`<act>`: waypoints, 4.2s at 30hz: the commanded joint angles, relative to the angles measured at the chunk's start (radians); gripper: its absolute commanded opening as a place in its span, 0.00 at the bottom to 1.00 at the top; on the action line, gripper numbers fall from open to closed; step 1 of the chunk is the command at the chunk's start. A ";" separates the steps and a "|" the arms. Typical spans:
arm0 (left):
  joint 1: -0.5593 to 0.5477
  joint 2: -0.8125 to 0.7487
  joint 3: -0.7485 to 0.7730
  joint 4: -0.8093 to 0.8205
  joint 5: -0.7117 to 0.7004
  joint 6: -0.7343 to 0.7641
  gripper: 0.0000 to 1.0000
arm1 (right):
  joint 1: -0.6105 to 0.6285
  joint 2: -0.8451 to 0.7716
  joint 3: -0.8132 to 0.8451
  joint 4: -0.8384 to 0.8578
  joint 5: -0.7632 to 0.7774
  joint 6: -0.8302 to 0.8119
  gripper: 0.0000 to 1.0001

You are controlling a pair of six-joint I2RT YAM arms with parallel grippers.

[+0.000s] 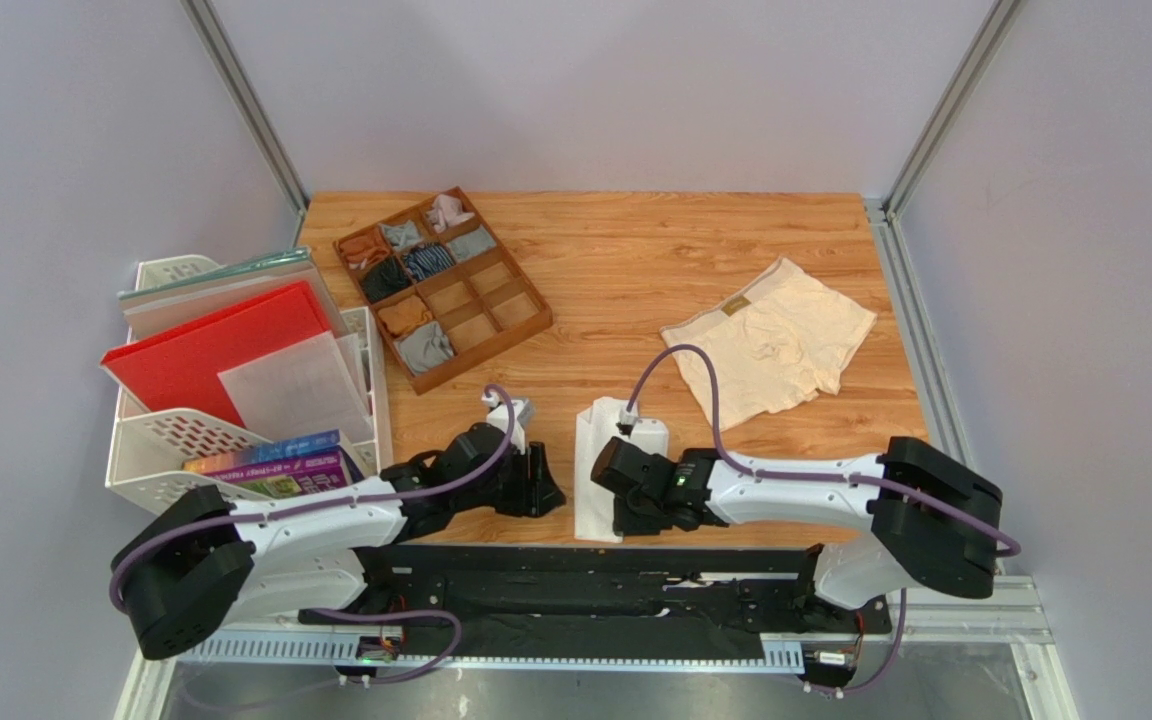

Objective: Roll the underwear
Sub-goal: Adjust the underwear at the center of the board.

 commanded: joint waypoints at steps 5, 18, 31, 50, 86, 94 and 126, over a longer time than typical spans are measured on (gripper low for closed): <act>-0.004 0.074 0.089 0.081 0.043 0.153 0.55 | -0.053 -0.105 -0.003 -0.071 -0.038 -0.068 0.00; -0.004 0.101 0.125 0.140 0.077 0.247 0.56 | -0.179 -0.148 0.045 -0.125 -0.068 -0.146 0.00; -0.120 0.226 0.177 0.195 -0.004 0.262 0.53 | -0.247 -0.136 0.030 -0.140 -0.122 -0.196 0.00; -0.220 0.314 0.243 0.317 -0.065 0.159 0.56 | -0.245 -0.240 -0.084 -0.128 -0.151 -0.160 0.00; -0.221 0.604 0.233 0.667 0.001 0.147 0.56 | -0.245 -0.327 -0.056 -0.225 -0.104 -0.136 0.00; -0.220 0.641 0.311 0.582 0.012 0.158 0.56 | -0.247 -0.320 -0.041 -0.229 -0.096 -0.143 0.00; -0.303 0.476 0.317 0.388 -0.118 0.354 0.63 | -0.366 -0.211 0.071 -0.191 -0.125 -0.114 0.00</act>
